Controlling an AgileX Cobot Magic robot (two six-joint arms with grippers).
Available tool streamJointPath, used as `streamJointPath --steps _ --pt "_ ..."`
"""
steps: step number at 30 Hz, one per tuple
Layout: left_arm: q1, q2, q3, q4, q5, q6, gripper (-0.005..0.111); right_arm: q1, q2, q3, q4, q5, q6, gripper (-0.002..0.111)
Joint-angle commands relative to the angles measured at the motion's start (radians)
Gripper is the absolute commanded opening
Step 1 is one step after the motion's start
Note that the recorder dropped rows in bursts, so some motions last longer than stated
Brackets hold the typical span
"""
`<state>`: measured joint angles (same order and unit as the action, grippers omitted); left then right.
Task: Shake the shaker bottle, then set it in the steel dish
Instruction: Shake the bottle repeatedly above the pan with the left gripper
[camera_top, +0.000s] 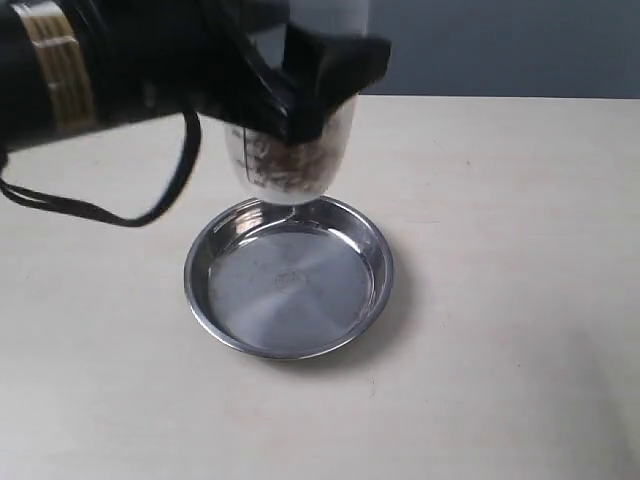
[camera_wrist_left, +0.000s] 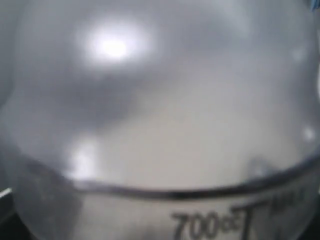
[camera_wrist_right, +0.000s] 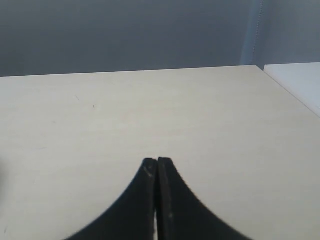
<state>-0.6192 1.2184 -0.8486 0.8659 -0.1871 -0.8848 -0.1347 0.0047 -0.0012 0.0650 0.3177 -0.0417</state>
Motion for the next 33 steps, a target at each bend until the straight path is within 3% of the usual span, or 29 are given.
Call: streamJointPath --steps 1,4,6,8,10,12,15,17,20,22,24,28,31,33 --pt "-0.001 0.17 0.147 -0.046 0.113 0.003 0.0 -0.003 -0.005 0.001 0.001 -0.013 -0.002 -0.001" --pt "-0.011 0.147 0.135 -0.117 0.05 -0.056 0.0 -0.003 -0.005 0.001 0.001 -0.013 -0.002 -0.001" --pt "-0.011 0.057 0.06 -0.093 -0.042 -0.029 0.0 -0.003 -0.005 0.001 0.001 -0.013 -0.002 -0.001" --pt "-0.011 0.011 -0.005 -0.079 -0.007 0.013 0.0 -0.003 -0.005 0.001 0.001 -0.013 -0.002 -0.001" --pt "-0.018 0.034 0.031 -0.084 0.036 -0.005 0.0 -0.003 -0.005 0.001 0.001 -0.013 -0.002 -0.001" --pt "-0.02 0.214 0.159 -0.126 -0.006 -0.01 0.0 -0.003 -0.005 0.001 0.001 -0.013 -0.002 -0.001" --pt "-0.02 0.089 0.049 -0.104 -0.131 0.017 0.0 -0.003 -0.005 0.001 0.001 -0.013 -0.002 -0.001" --pt "-0.021 0.056 0.025 -0.106 -0.074 0.053 0.0 -0.003 -0.005 0.001 0.001 -0.013 -0.002 -0.001" --pt "-0.012 0.233 0.132 -0.135 -0.032 0.047 0.0 -0.003 -0.005 0.001 0.001 -0.013 -0.002 -0.001" --pt "-0.01 0.12 0.049 -0.127 -0.092 0.075 0.0 -0.003 -0.005 0.001 0.001 -0.013 -0.002 -0.001" --pt "-0.01 0.041 -0.025 -0.137 -0.037 0.143 0.0 -0.003 -0.005 0.001 0.001 -0.013 -0.002 -0.001" --pt "-0.013 0.2 0.142 -0.184 -0.008 0.075 0.0 -0.003 -0.005 0.001 0.001 -0.013 -0.002 -0.001" --pt "-0.01 0.046 0.036 -0.181 -0.09 0.155 0.0 -0.003 -0.005 0.001 0.001 -0.013 -0.002 -0.001" --pt "-0.01 0.006 -0.002 -0.185 -0.044 0.194 0.0 -0.003 -0.005 0.001 0.001 -0.013 -0.002 -0.001"
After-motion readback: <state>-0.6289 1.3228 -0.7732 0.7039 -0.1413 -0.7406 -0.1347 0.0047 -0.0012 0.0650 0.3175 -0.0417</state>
